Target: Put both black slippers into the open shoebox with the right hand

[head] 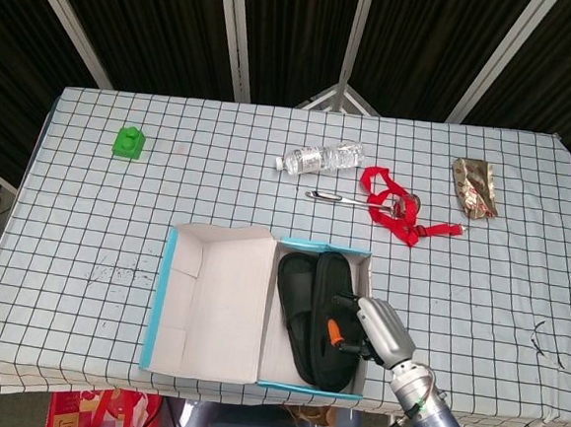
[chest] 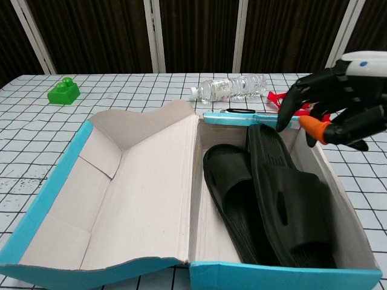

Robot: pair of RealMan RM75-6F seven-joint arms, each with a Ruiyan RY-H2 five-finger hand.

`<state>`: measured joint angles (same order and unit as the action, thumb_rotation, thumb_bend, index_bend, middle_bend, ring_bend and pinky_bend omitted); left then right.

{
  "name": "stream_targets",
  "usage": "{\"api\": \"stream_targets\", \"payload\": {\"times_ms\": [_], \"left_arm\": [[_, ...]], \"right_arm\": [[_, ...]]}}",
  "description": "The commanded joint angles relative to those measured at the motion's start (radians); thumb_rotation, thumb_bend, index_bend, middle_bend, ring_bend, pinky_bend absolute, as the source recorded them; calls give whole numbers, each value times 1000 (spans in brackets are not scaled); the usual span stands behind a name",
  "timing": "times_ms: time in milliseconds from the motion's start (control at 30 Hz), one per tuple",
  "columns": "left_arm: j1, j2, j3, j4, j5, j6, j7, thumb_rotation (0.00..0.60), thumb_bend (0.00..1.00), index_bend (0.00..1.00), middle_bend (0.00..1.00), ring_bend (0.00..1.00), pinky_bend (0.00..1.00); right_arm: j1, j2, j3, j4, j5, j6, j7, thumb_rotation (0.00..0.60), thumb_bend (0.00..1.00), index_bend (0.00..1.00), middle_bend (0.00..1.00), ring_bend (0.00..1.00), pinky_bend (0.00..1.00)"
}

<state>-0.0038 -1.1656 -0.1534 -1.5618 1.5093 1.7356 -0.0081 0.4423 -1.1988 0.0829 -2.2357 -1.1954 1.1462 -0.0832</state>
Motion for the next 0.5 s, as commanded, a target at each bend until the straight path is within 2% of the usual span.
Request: {"api": "stream_targets", "payload": {"times_ms": [33,133,200,333,500], "left_arm": [[-3,16,15,-15,-1,-28,15,600,73,155,0,0,99],[-6,19,23,-25,5,-39,34,600,73,136,0,0,99],[-8,18,26,-29,7,-44,46,600,73,124,0,0,99],[-13,20,38,-34,9,-65,77,600,73,108,0,0,99],[-19,26,48,-46,-6,-99,113,600,73,105,0,0,99]], "right_arm": [[-89,61,-87,146,-163,99,-63,600,489,290,183,231,334],[-134,34,-106,247,-204,173,-133,600,456,259,149,168,239],[-155,13,-107,293,-217,209,-155,600,455,250,143,159,218],[-198,-16,-104,396,-240,281,-203,600,454,247,142,157,213],[-234,-34,-99,463,-251,339,-272,600,454,247,142,157,207]]}}
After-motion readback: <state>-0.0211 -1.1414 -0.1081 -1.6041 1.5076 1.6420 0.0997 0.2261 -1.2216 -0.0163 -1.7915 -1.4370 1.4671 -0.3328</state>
